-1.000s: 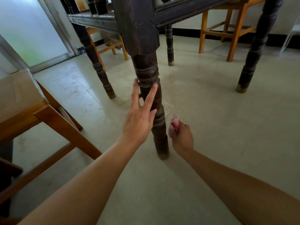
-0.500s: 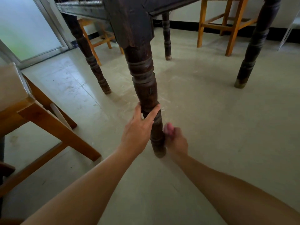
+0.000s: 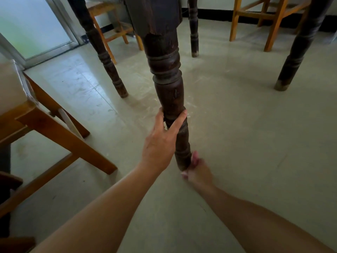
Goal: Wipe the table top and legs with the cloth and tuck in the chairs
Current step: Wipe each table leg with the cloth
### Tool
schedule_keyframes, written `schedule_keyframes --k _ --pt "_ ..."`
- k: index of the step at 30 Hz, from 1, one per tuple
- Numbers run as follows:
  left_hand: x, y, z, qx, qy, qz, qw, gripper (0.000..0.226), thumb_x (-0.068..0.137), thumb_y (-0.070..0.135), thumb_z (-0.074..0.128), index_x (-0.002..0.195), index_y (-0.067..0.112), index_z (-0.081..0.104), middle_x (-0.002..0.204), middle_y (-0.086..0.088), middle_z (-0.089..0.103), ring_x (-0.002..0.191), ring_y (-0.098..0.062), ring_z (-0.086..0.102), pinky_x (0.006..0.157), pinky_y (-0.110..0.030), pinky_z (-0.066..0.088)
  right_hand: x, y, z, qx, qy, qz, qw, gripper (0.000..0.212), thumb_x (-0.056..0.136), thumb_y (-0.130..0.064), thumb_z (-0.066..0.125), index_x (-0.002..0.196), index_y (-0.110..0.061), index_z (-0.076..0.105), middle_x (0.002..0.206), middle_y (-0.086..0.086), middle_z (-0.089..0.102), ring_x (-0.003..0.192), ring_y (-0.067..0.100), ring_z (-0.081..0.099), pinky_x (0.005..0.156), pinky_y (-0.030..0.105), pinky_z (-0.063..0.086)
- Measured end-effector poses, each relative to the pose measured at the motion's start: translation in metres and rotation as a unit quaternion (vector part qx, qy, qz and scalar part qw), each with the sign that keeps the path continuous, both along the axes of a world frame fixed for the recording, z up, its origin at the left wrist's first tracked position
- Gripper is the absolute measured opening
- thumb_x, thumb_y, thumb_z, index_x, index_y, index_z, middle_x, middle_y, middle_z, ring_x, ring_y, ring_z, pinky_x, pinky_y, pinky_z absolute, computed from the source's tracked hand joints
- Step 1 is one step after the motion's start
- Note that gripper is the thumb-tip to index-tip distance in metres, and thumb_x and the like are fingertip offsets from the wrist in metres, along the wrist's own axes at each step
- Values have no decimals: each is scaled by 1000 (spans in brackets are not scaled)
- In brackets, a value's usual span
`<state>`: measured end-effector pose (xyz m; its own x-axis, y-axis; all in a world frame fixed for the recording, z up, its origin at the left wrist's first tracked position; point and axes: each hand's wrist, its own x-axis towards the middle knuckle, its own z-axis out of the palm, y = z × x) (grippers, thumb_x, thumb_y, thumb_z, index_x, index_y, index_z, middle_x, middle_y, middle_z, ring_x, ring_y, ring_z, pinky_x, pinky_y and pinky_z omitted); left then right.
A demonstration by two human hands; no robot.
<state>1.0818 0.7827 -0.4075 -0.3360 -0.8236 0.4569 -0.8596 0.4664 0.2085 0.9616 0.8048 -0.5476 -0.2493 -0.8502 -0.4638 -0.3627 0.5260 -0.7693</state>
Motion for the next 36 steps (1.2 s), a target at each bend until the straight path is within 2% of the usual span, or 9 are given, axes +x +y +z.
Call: schedule_keyframes --k 3,8,10,14,19,22,29,33,36 --pt "1 0 0 -6 0 -6 1000 72 90 6 60 144 37 23 145 -19 27 92 -27 62 77 -45 58 14 19 -20 79 23 119 990 25 90 -27 64 112 -16 60 105 7 66 92 20 64 81 34 54" --pt "0 1 1 -16 -1 -2 1000 76 88 5 62 144 38 22 144 -17 27 87 -25 62 75 -43 59 -5 3 0 32 -20 -87 995 22 96 -36 57 99 -15 62 72 -1 66 37 3 56 38 16 38" --pt "2 2 2 -10 -4 -5 1000 77 88 4 61 143 40 21 146 -16 26 89 -26 62 76 -44 58 -1 7 4 52 -39 -63 996 14 97 -23 54 101 -12 62 79 0 64 49 7 58 43 19 38" --pt "11 1 10 6 -37 -30 999 84 91 4 56 143 49 9 152 -11 19 110 -30 57 85 -47 55 22 30 21 89 -73 279 953 34 91 -1 52 118 -16 66 100 2 64 79 8 59 58 17 46" --pt "42 17 12 76 24 8 997 52 99 21 44 146 38 28 129 1 50 103 -14 56 86 -32 53 12 23 83 -94 -19 289 952 44 87 -5 63 127 -21 54 115 1 62 104 14 61 83 27 54" --pt "58 19 34 257 191 92 943 29 95 24 55 124 26 60 120 4 61 98 -6 57 81 -21 47 0 25 121 -226 17 257 939 22 83 -14 72 102 -17 61 93 1 67 84 14 65 75 30 58" --pt "71 29 96 518 374 -10 769 37 88 22 65 125 22 59 111 -3 68 100 -19 66 89 -37 54 7 29 198 -343 -29 189 920 12 81 -12 75 86 -19 67 74 -8 65 66 0 62 58 14 49" --pt "65 27 125 495 383 -19 779 32 83 8 70 114 5 63 96 -8 71 88 -20 69 76 -31 57 6 22 238 -364 5 200 910 12 85 -11 70 93 -20 70 82 -7 68 77 8 66 72 27 57" --pt "66 24 146 427 291 5 856 18 80 11 75 94 3 66 82 -6 70 76 -15 70 66 -23 54 -3 17 274 -374 81 264 885 15 87 -16 70 100 -21 69 89 -12 66 84 4 64 80 23 55"
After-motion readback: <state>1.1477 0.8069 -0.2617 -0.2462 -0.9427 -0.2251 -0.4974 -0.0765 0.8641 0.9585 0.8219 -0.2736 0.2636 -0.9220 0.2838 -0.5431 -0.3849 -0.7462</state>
